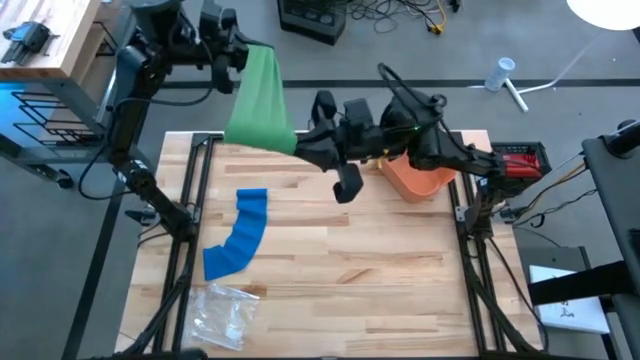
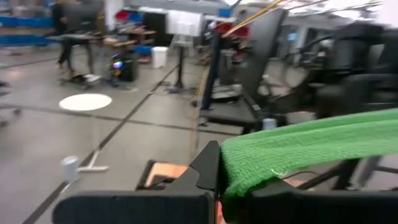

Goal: Roll bandage
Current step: Roll the green bandage

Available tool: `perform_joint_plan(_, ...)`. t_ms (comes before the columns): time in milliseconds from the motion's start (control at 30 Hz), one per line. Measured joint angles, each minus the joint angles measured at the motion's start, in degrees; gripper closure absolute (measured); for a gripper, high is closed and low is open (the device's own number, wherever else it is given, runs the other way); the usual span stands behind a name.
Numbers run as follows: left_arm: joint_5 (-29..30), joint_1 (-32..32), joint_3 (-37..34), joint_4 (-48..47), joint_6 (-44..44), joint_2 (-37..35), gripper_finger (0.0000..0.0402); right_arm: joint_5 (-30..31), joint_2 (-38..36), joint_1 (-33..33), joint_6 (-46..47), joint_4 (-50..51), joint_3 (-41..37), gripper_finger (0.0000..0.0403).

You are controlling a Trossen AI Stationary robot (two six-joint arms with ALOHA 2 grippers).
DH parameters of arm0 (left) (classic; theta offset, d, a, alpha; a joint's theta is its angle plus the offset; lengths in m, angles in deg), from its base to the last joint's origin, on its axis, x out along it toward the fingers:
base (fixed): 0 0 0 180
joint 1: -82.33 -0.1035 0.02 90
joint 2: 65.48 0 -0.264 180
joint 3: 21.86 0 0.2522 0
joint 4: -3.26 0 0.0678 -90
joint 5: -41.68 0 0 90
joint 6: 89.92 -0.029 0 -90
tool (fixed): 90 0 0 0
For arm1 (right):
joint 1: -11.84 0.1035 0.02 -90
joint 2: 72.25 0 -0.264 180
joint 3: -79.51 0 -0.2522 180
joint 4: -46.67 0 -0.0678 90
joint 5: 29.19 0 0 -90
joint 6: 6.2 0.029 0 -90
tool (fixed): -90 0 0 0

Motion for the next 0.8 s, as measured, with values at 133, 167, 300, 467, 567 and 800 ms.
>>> perform_joint_plan(133,-0.8,3.5,0.0,1.8,-0.3,-0.3,0.0401,0.4,0.8,-0.8,1.0,-0.3,0.0,0.04)
perform_joint_plan(167,-0.8,3.9,0.0,1.7,-1.0,-0.3,0.0401,0.4,0.9,-0.8,1.1,-0.6,0.0,0.04)
perform_joint_plan(300,3.4,4.1,0.0,-0.9,-3.8,-0.2,0.0401,-0.1,0.9,-0.8,1.1,-2.2,0.0,0.04)
perform_joint_plan(467,4.5,4.1,0.0,-3.4,-4.3,0.4,0.0401,-1.7,0.1,-0.6,0.3,-5.1,0.0,0.04)
perform_joint_plan(567,4.2,4.2,0.0,-3.8,-4.2,0.5,0.0401,-1.4,-0.7,-0.7,-0.3,-5.1,0.0,0.04)
perform_joint_plan(800,3.9,4.5,-0.1,-3.8,-2.4,-1.0,0.0401,0.4,-1.7,-0.8,-1.2,-4.7,0.1,0.04)
